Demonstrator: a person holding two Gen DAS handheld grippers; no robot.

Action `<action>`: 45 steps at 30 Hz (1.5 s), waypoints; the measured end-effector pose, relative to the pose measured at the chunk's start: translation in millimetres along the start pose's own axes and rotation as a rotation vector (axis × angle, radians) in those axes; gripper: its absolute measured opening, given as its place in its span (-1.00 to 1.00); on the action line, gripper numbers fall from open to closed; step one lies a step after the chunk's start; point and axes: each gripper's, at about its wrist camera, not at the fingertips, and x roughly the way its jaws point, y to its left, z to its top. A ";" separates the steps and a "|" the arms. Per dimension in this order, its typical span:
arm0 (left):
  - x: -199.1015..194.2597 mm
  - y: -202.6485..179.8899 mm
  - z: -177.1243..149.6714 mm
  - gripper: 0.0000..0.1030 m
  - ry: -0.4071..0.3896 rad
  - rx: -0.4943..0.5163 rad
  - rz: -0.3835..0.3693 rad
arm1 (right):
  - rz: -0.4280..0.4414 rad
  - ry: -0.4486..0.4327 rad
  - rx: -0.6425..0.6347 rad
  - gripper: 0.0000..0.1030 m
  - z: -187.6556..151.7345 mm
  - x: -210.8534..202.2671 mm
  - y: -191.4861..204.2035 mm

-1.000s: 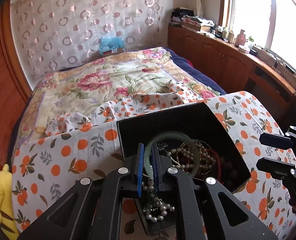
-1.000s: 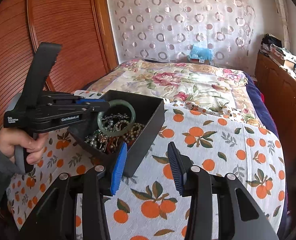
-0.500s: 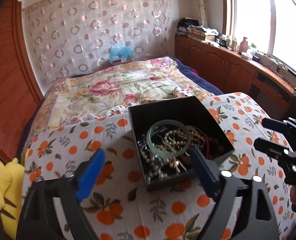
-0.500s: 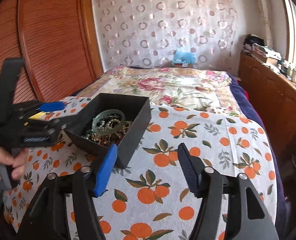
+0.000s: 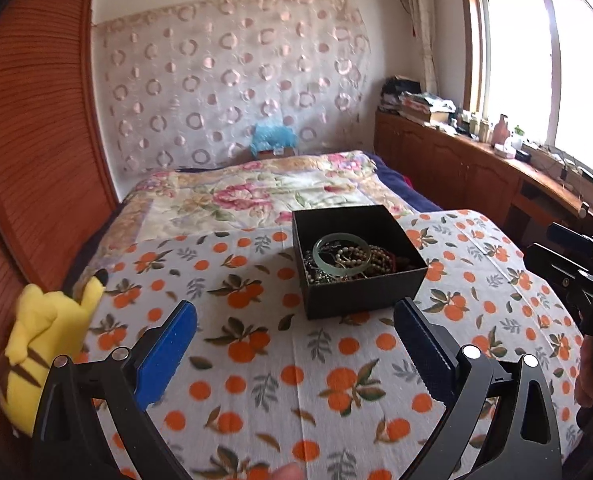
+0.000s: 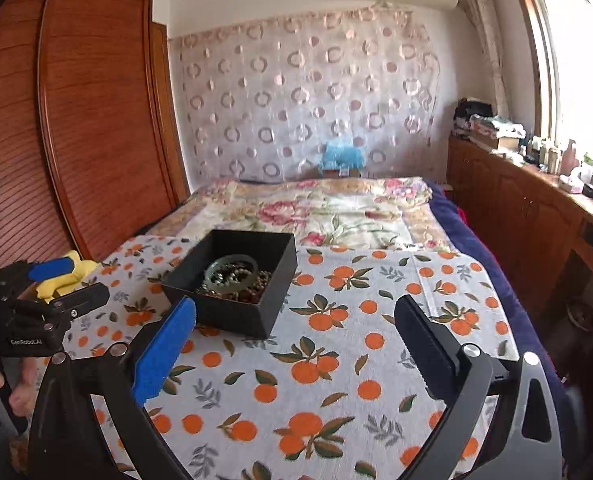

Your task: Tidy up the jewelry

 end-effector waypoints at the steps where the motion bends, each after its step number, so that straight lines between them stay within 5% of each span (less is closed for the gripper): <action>1: -4.8 -0.9 -1.0 0.85 -0.008 -0.001 0.008 | -0.001 -0.005 -0.003 0.95 -0.1 -4.4 2.3; 12: -36.0 2.8 -11.9 0.85 -0.041 -0.024 0.027 | 0.003 -0.049 -0.008 0.95 -3.4 -37.1 18.9; 45: -45.1 -1.4 -8.5 0.85 -0.069 -0.028 0.013 | -0.020 -0.049 0.005 0.95 -6.3 -44.6 9.7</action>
